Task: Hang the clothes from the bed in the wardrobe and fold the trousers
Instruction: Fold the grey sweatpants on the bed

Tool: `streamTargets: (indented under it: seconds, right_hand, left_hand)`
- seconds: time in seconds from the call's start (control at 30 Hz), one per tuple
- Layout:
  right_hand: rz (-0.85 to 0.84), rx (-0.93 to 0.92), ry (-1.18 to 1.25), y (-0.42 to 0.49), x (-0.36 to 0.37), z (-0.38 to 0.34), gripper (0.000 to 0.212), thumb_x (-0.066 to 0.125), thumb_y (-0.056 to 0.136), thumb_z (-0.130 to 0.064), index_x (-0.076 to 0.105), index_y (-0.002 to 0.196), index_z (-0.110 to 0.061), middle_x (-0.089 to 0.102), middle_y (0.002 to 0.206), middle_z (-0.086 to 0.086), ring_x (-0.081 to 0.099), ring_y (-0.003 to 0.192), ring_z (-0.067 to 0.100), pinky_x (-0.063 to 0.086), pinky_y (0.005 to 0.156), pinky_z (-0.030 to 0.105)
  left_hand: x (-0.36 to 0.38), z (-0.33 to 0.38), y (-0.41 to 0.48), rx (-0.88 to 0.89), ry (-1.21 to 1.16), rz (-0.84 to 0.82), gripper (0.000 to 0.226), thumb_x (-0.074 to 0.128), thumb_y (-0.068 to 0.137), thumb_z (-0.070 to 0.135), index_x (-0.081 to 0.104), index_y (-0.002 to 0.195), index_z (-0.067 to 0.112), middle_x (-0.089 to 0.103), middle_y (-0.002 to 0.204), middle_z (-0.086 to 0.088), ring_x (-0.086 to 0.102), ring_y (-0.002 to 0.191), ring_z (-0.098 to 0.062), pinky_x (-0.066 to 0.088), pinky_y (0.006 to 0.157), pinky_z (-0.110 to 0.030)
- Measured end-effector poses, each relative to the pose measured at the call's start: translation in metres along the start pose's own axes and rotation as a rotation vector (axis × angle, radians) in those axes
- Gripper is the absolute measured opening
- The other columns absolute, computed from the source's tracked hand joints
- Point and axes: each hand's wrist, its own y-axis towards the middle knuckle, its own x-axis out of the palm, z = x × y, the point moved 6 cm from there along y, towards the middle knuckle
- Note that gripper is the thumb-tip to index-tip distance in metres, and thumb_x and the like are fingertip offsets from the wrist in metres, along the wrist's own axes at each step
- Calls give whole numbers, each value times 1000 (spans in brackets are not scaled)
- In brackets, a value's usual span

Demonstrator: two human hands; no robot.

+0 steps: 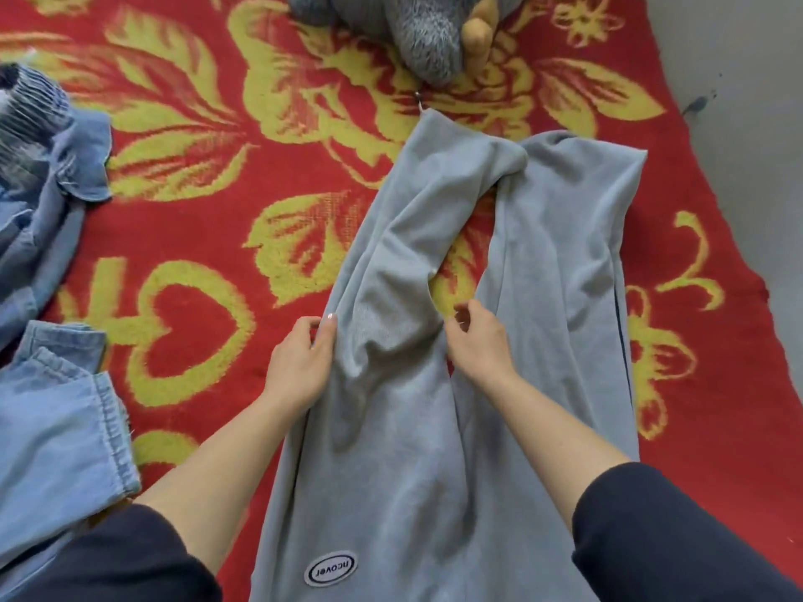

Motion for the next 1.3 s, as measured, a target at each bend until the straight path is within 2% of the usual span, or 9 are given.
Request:
streamTargets:
  seconds: [0.17,0.3,0.4,0.5,0.8,0.9,0.97,1.1,1.3]
  right_hand:
    - [17,99,277,75,2,-21,37,55,94,-32,54,126,-13,59,92,-10,59,100,16,45,89,28]
    - [104,133,481,124,-1,-45,45,64,88,-31,53,126,-9,65,108,0,61,91,12,47,77,18]
    - [163,252,690,149,-3,-56,54,72,80,-32,50,124,-9,63,108,0,62,93,14,50,80,27]
    - [179,311,810,169,-15,-75,33,73,77,-26,59,102,-11,64,90,-2,61,75,9,48,59,22]
    - [63,-238,845,205,-78,-211,19,69,71,-1,59,74,-18,62,79,-3,61,73,8,48,56,15]
    - [-20,-198,671,219,-61,-215,23,66,82,-8,61,104,-13,65,103,4,63,95,18,53,77,29]
    - [-73,-40,406,222,-36,-190,39,67,85,-14,56,122,-7,58,108,4,57,88,17,48,73,30]
    - [-193,-26,146,204,10,-140,47,68,85,-18,53,127,-7,57,113,2,57,102,21,43,81,26]
    - [-189,-178,103,203,13,-124,54,63,85,-21,48,137,-16,55,132,1,54,117,21,44,90,29]
  left_hand:
    - [1,39,49,129,-46,31,39,55,92,45,50,129,35,60,104,10,58,100,-14,44,80,-31]
    - [8,61,78,268,-8,68,42,64,87,38,55,128,35,61,122,14,55,113,-9,39,85,-23]
    - [14,70,96,227,-29,85,45,67,82,38,55,125,32,61,101,15,57,92,-8,38,68,-17]
    - [15,81,108,171,-62,65,16,62,88,37,65,96,24,64,81,15,60,79,-11,43,63,-24]
    - [-81,90,118,242,-635,260,22,47,100,32,56,81,26,55,76,-4,46,70,-15,38,64,-31]
    - [-85,82,131,164,-587,273,15,50,99,28,58,87,25,61,71,7,53,60,-4,42,55,-18]
    - [-72,67,142,-2,-543,235,10,54,97,28,57,102,21,64,87,8,56,61,3,43,53,-15]
    - [-60,56,159,-92,-463,240,44,62,90,35,49,127,16,55,106,8,51,77,6,39,58,-12]
    - [-70,77,171,92,-214,290,47,61,86,12,50,128,31,59,126,2,57,113,-18,46,98,-35]
